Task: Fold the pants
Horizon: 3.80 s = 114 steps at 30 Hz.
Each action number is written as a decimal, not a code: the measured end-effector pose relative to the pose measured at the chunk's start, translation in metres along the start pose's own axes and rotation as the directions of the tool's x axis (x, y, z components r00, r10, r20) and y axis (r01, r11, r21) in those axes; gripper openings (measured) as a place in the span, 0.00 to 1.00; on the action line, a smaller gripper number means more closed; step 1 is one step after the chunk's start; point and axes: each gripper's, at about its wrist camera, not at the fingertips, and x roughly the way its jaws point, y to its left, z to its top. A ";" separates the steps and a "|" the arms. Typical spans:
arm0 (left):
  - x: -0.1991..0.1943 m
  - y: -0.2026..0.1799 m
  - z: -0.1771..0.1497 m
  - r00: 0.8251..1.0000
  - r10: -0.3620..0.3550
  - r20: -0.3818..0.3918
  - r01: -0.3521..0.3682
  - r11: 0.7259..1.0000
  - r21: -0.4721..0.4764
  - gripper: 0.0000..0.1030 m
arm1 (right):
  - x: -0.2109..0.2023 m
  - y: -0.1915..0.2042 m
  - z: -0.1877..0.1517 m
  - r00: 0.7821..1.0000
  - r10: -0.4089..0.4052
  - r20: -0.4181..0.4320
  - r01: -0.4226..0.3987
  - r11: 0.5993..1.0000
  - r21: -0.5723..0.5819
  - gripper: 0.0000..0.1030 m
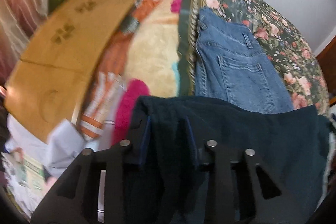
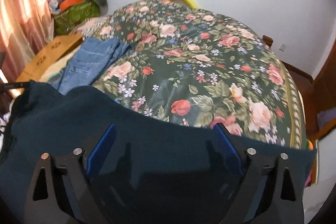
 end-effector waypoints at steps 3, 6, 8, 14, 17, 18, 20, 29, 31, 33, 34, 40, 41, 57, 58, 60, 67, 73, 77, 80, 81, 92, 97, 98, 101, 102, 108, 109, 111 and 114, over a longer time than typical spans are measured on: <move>0.005 0.001 0.003 1.000 -0.005 -0.024 0.004 1.000 -0.016 0.26 | 0.022 0.002 0.003 0.998 0.013 -0.056 -0.015 0.999 -0.042 0.84; 0.005 0.002 0.005 0.999 -0.021 -0.034 0.020 1.000 -0.016 0.26 | 0.041 0.004 0.002 0.994 0.010 -0.110 -0.019 0.996 -0.082 0.83; 0.009 0.002 0.008 0.998 -0.019 -0.051 0.019 1.000 -0.014 0.26 | 0.052 0.009 -0.002 0.989 0.003 -0.149 -0.021 0.993 -0.117 0.85; 0.026 0.003 0.022 0.997 -0.012 -0.080 0.010 1.000 -0.024 0.19 | 0.047 0.012 -0.007 0.987 0.064 -0.147 -0.084 0.987 -0.139 0.48; 0.027 0.001 0.023 0.998 0.013 -0.066 -0.014 1.000 -0.008 0.12 | 0.044 0.021 -0.011 0.986 0.067 -0.152 -0.090 0.985 -0.150 0.14; 0.024 -0.001 0.023 0.998 0.022 -0.054 -0.022 1.000 0.006 0.12 | 0.043 0.024 -0.011 0.987 0.060 -0.152 -0.084 0.984 -0.155 0.13; 0.014 -0.007 0.025 0.997 0.072 -0.003 -0.071 0.996 0.053 0.11 | 0.040 0.027 -0.010 0.988 0.034 -0.150 -0.061 0.983 -0.176 0.09; -0.062 -0.002 0.079 0.981 0.081 0.179 -0.083 0.997 0.003 0.10 | -0.020 0.015 0.051 0.997 -0.073 0.040 0.078 0.989 -0.126 0.07; -0.082 -0.009 0.091 0.972 0.068 0.224 -0.072 0.997 0.007 0.10 | -0.036 0.011 0.066 0.992 -0.093 0.086 0.101 0.990 -0.096 0.07; -0.098 -0.017 0.095 0.961 0.083 0.264 -0.095 0.995 0.032 0.10 | -0.052 0.011 0.075 0.989 -0.091 0.116 0.100 0.992 -0.072 0.07; -0.104 -0.021 0.095 0.958 0.087 0.274 -0.104 0.993 0.048 0.10 | -0.060 0.011 0.077 0.989 -0.082 0.125 0.091 0.994 -0.066 0.07; -0.119 -0.017 0.068 0.972 0.023 0.233 -0.047 0.994 0.098 0.10 | -0.094 0.026 0.048 0.993 -0.040 0.113 0.047 0.997 -0.069 0.07; -0.120 -0.015 0.060 0.975 0.018 0.223 -0.043 0.993 0.111 0.10 | -0.100 0.029 0.038 0.994 -0.026 0.105 0.033 0.997 -0.066 0.07; -0.162 0.020 -0.085 0.971 0.081 0.226 -0.124 0.975 0.185 0.10 | -0.164 0.070 -0.087 0.994 0.092 0.066 -0.096 0.994 0.050 0.07; -0.162 0.023 -0.096 0.973 0.080 0.218 -0.122 0.975 0.187 0.10 | -0.167 0.073 -0.093 0.993 0.095 0.062 -0.099 0.994 0.048 0.07; -0.158 0.028 -0.112 0.976 0.088 0.199 -0.126 0.975 0.184 0.10 | -0.168 0.079 -0.109 0.993 0.110 0.044 -0.112 0.993 0.048 0.07; -0.122 0.047 -0.164 0.988 0.123 0.088 -0.134 0.982 0.133 0.10 | -0.150 0.098 -0.160 0.992 0.124 -0.035 -0.121 0.990 0.074 0.07; -0.119 0.045 -0.183 0.987 0.150 0.051 -0.156 0.979 0.135 0.10 | -0.147 0.099 -0.180 0.987 0.145 -0.070 -0.136 0.984 0.112 0.09; -0.129 0.039 -0.189 0.988 0.148 0.040 -0.152 0.975 0.163 0.10 | -0.160 0.090 -0.188 0.992 0.110 -0.060 -0.102 0.986 0.130 0.09; -0.137 0.033 -0.188 0.988 0.148 0.042 -0.153 0.974 0.168 0.10 | -0.174 0.068 -0.194 0.996 0.069 -0.048 -0.060 0.982 0.178 0.09; -0.140 0.030 -0.186 0.988 0.146 0.045 -0.152 0.974 0.166 0.10 | -0.180 0.057 -0.195 0.998 0.049 -0.043 -0.039 0.979 0.198 0.09; -0.164 -0.043 -0.123 0.976 0.108 0.187 -0.141 0.974 0.174 0.72 | -0.210 -0.065 -0.169 0.986 -0.169 0.015 0.151 0.917 0.370 0.33; -0.141 -0.085 -0.094 0.982 0.061 0.181 -0.095 0.979 0.181 0.74 | -0.188 -0.116 -0.145 0.979 -0.204 -0.010 0.191 0.893 0.407 0.33; -0.135 -0.094 -0.089 0.983 0.056 0.177 -0.090 0.978 0.190 0.74 | -0.179 -0.125 -0.141 0.978 -0.208 -0.022 0.198 0.889 0.413 0.33; -0.115 -0.116 -0.080 0.985 0.058 0.161 -0.093 0.972 0.217 0.75 | -0.150 -0.148 -0.131 0.977 -0.207 -0.058 0.211 0.877 0.433 0.33; -0.108 -0.123 -0.079 0.985 0.068 0.157 -0.103 0.969 0.223 0.75 | -0.138 -0.156 -0.127 0.976 -0.204 -0.070 0.214 0.871 0.442 0.33; -0.060 -0.155 -0.090 0.995 0.065 0.070 -0.083 0.953 0.291 0.75 | -0.076 -0.185 -0.112 0.974 -0.184 -0.134 0.226 0.854 0.469 0.33; -0.052 -0.161 -0.093 0.996 0.073 0.054 -0.087 0.947 0.309 0.75 | -0.069 -0.189 -0.111 0.974 -0.178 -0.143 0.225 0.852 0.473 0.33; -0.044 -0.165 -0.097 0.995 0.089 0.047 -0.100 0.939 0.329 0.75 | -0.048 -0.197 -0.111 0.972 -0.157 -0.175 0.224 0.847 0.482 0.33; -0.038 -0.170 -0.100 0.993 0.106 0.053 -0.118 0.930 0.347 0.75 | -0.029 -0.207 -0.116 0.964 -0.153 -0.217 0.244 0.831 0.500 0.29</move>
